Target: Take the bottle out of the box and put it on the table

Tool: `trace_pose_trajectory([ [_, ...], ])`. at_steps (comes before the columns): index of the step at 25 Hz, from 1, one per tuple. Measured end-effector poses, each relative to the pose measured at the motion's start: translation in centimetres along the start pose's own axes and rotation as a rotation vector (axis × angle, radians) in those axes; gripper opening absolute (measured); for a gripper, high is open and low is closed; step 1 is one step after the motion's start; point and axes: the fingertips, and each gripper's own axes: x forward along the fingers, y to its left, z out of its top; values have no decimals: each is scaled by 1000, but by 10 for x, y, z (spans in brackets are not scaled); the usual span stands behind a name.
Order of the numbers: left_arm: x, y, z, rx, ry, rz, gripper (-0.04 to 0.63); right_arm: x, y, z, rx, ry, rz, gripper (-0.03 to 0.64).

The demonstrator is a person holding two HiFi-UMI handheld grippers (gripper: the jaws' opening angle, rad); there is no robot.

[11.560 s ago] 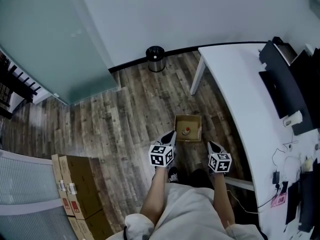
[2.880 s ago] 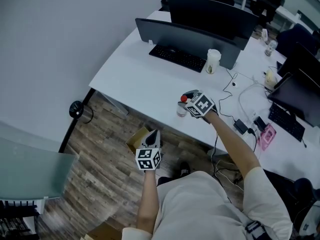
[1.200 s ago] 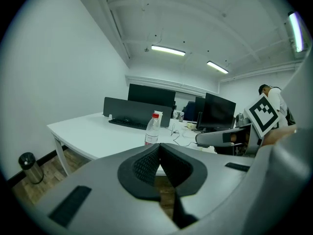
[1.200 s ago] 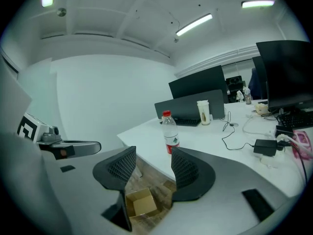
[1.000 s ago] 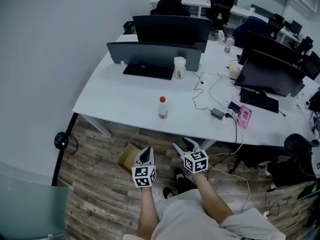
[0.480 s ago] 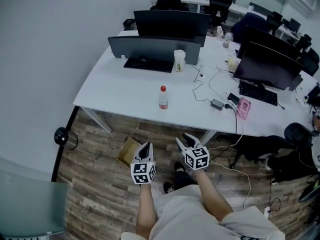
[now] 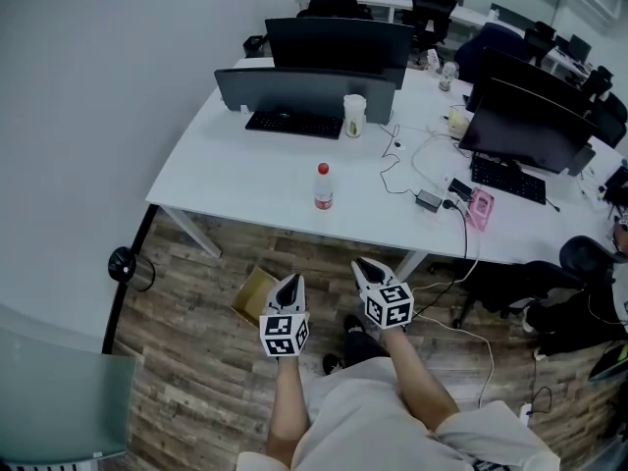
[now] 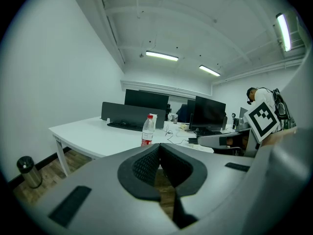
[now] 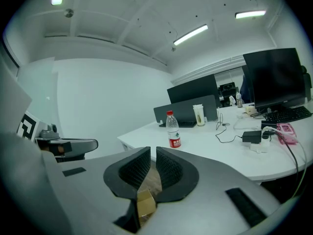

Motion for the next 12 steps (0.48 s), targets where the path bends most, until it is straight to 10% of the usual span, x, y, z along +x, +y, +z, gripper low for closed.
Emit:
trace_pose_trajectory([
  [12,-1,-6,-5,-4,4,-20,15,-4,4,-7,-25,31,0,42],
])
